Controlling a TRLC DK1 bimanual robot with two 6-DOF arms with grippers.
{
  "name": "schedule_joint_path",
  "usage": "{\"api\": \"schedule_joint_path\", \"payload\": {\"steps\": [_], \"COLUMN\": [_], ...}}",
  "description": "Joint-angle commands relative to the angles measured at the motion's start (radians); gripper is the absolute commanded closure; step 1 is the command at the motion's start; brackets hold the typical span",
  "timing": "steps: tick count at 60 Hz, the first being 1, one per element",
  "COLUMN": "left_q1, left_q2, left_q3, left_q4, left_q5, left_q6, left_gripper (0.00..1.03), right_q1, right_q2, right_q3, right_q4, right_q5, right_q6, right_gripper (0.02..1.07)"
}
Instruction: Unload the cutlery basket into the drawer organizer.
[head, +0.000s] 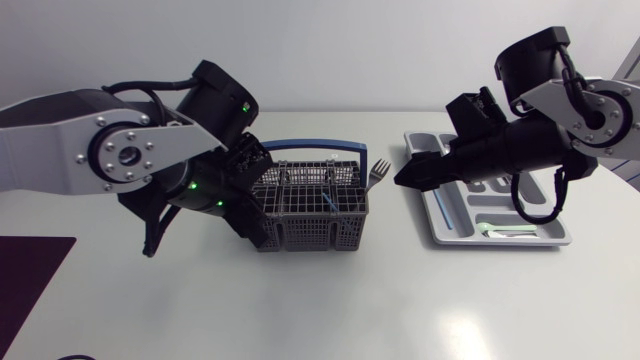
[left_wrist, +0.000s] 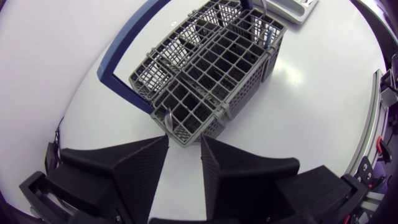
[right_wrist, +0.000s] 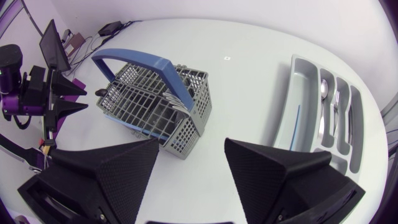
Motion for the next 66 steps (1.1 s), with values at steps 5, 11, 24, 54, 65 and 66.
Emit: {"api": "schedule_joint_path", "payload": {"steps": [5,11,24,54,65,66], "left_q1": [-0.031,-0.042,-0.063,-0.085,-0.088,-0.088], "left_q2": [0.050,0.073,0.086,0.115,0.127,0.129], "left_q3": [0.049,0.052,0.042,0.022,0.003,0.002], "left_q4": [0.008,0.025,0.043,0.075,0.089,0.090], "left_q5": [-0.043,-0.079,-0.187,-0.282,-0.308,-0.309], "left_q6": [-0.042,-0.050,-0.053,-0.081,-0.082,-0.082], "left_gripper": [0.42,0.42,0.42,0.42,0.42,0.42], "right_q1": [-0.012,-0.015,-0.018,-0.027,-0.027,-0.027], "right_q2": [-0.018,-0.018,-0.023,-0.033,-0.033,-0.033], "right_q3": [-0.006,-0.011,-0.024,-0.046,-0.055,-0.055], "right_q4": [-0.019,-0.019,-0.019,-0.017,-0.014,-0.014], "right_q5": [0.005,0.001,-0.002,-0.006,-0.008,-0.008], "right_q6": [-0.014,-0.017,-0.020,-0.022,-0.022,-0.022], "right_gripper": [0.30,0.30,0.30,0.30,0.30,0.30]}}
